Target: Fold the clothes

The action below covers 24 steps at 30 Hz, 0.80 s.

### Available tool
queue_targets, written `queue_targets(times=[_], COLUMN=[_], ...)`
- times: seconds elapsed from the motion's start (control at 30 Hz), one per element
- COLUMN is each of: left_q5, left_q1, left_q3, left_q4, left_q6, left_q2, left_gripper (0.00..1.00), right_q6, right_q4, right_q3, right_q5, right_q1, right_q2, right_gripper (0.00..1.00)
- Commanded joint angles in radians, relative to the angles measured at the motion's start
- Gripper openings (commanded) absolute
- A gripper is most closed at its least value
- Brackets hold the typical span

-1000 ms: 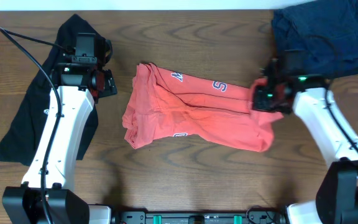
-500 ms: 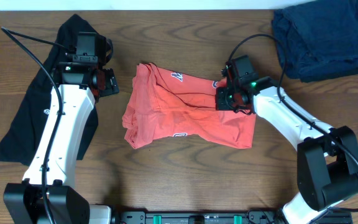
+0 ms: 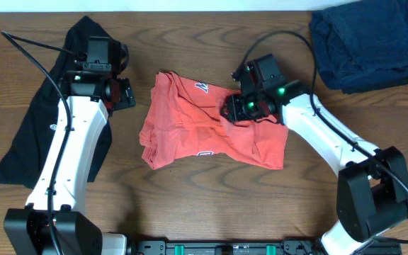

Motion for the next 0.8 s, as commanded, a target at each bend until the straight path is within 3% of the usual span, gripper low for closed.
queue_targets(times=[0.0,0.17,0.43,0.53,0.7,0.77], left_q5=[0.002,0.002,0.015,0.126,0.519,0.586], left_q1=[0.003,0.003,0.003,0.003,0.003,0.003], left_q3=[0.013,0.013,0.013,0.013,0.013,0.013], left_q4=[0.0,0.0,0.002,0.005,-0.002,-0.031], left_q6=[0.009,0.009,0.01,0.03,0.178,0.207], left_q2=[0.011,0.011,0.011,0.012,0.066,0.108], left_gripper=[0.98,0.98,0.98,0.98,0.98,0.98], right_q6=[-0.033,-0.033,-0.052,-0.051,-0.065,-0.081], right_q4=[-0.042,-0.165,-0.224,-0.209,-0.204,-0.224], right_q3=[0.034,0.034,0.026,0.026,0.026,0.027], right_q5=[0.012,0.149,0.167,0.195,0.193,0.194], right_q1=[0.011,0.005,0.039,0.044,-0.01,-0.034], right_q2=[-0.01,-0.01,-0.009,-0.009,-0.009,-0.01], right_gripper=[0.67,0.66,0.59,0.59,0.6,0.6])
